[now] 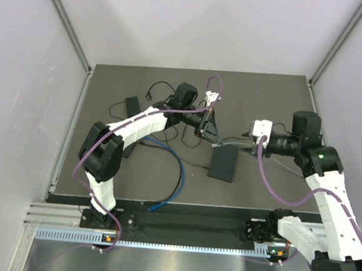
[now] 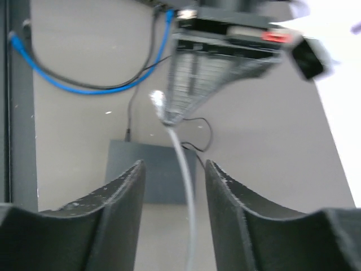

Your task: Insert the plug into the switch port

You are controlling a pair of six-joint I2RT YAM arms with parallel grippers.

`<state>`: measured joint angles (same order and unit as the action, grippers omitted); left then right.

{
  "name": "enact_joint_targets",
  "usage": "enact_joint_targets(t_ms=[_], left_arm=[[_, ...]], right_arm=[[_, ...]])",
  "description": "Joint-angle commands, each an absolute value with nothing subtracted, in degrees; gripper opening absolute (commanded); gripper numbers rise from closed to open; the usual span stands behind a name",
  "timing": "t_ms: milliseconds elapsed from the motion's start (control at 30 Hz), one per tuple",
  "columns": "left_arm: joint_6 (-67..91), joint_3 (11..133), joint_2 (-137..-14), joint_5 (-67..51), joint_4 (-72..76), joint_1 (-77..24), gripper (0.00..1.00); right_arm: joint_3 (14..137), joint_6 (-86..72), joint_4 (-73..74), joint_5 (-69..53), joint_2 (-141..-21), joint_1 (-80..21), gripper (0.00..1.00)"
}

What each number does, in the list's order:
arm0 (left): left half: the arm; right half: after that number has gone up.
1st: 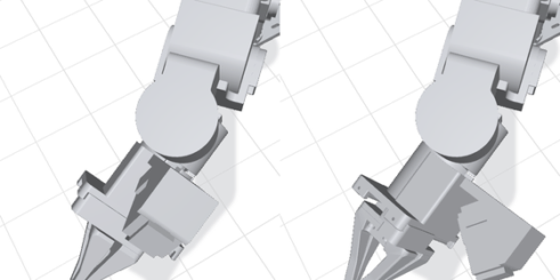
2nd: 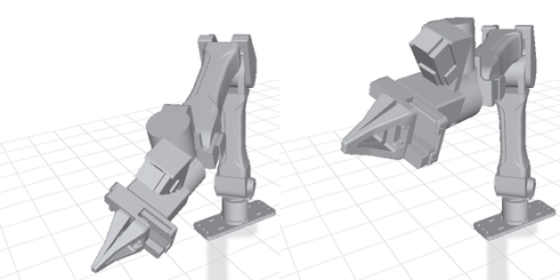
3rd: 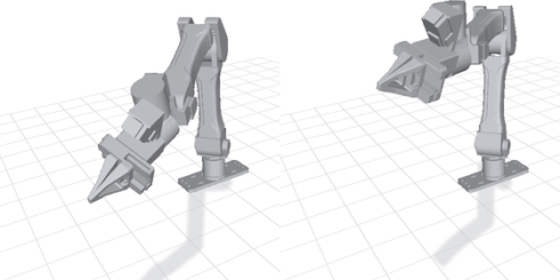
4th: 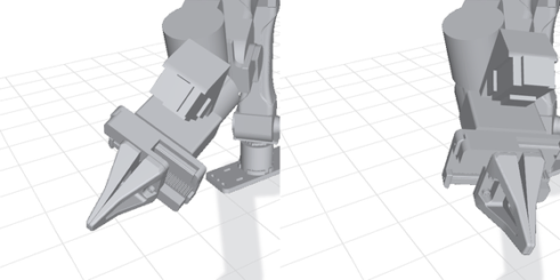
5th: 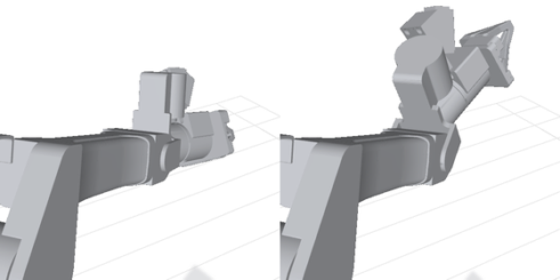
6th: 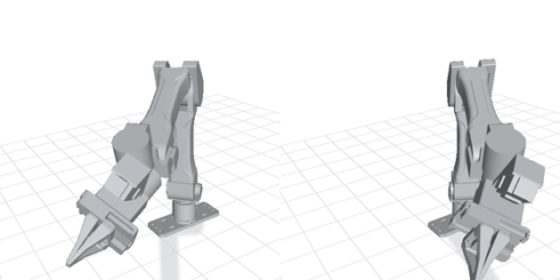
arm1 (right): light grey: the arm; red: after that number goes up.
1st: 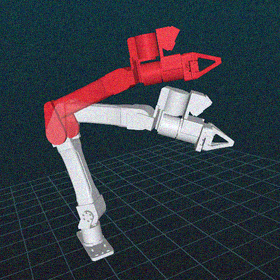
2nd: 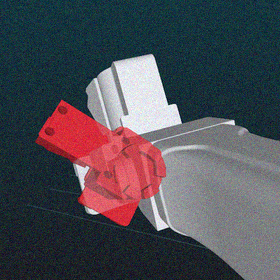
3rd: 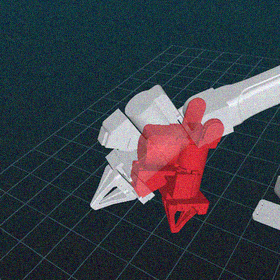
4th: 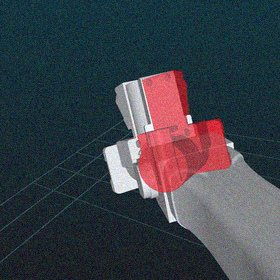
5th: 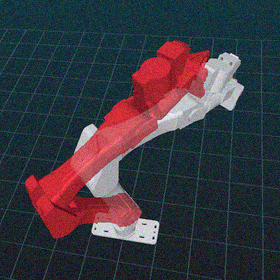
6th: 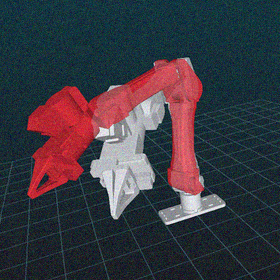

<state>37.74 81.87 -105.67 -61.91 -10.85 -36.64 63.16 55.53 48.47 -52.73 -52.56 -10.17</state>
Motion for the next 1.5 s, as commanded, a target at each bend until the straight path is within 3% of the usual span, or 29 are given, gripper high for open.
enact_joint_targets(t_ms=[0, 233, 1000, 1133, 1167, 1200, 1333, 1367, 1433, 1467], left_arm=[[43.7, 81.0, -104.9, -64.0, -2.8, -37.4, 0.0], [43.7, 80.9, -105.1, -64.6, -2.7, -37.7, 0.0], [45.1, 80.2, -104.8, -66.1, -0.6, -38.1, 0.0], [45.6, 80.4, -104.9, -66.4, -0.4, -38.3, 0.0], [45.4, 80.4, -104.8, -66.4, -0.4, -38.2, 0.0], [45.3, 80.2, -104.6, -66.5, -0.4, -38.3, 0.0], [44.2, 79.9, -103.7, -66.2, 0.9, -38.5, 0.0], [43.4, 79.6, -103.4, -65.7, 1.3, -38.3, 0.18], [42.5, 77.5, -100.8, -63.0, 4.2, -36.9, 0.34], [40.8, 76.6, -99.7, -61.7, 5.0, -36.0, 0.53]], right_arm=[[59.7, 58.5, 41.6, -50.0, -51.9, -14.9, 0.45], [56.6, 58.1, 35.7, -44.2, -54.3, -22.8, 0.39], [54.1, 63.2, 35.7, -36.8, -56.9, -26.7, 0.26], [53.4, 63.0, 34.5, -35.0, -57.0, -27.2, 0.17], [53.4, 62.4, 33.9, -34.8, -57.0, -27.2, 0.13], [53.3, 62.0, 33.6, -34.1, -56.9, -27.4, 0.01], [52.9, 60.2, 32.5, -32.3, -56.5, -27.4, 0.0], [53.0, 59.4, 32.7, -31.7, -56.4, -27.4, 0.0], [53.1, 57.9, 33.1, -30.2, -55.6, -27.3, 0.0], [53.2, 56.1, 33.4, -29.6, -55.3, -27.2, 0.0]])
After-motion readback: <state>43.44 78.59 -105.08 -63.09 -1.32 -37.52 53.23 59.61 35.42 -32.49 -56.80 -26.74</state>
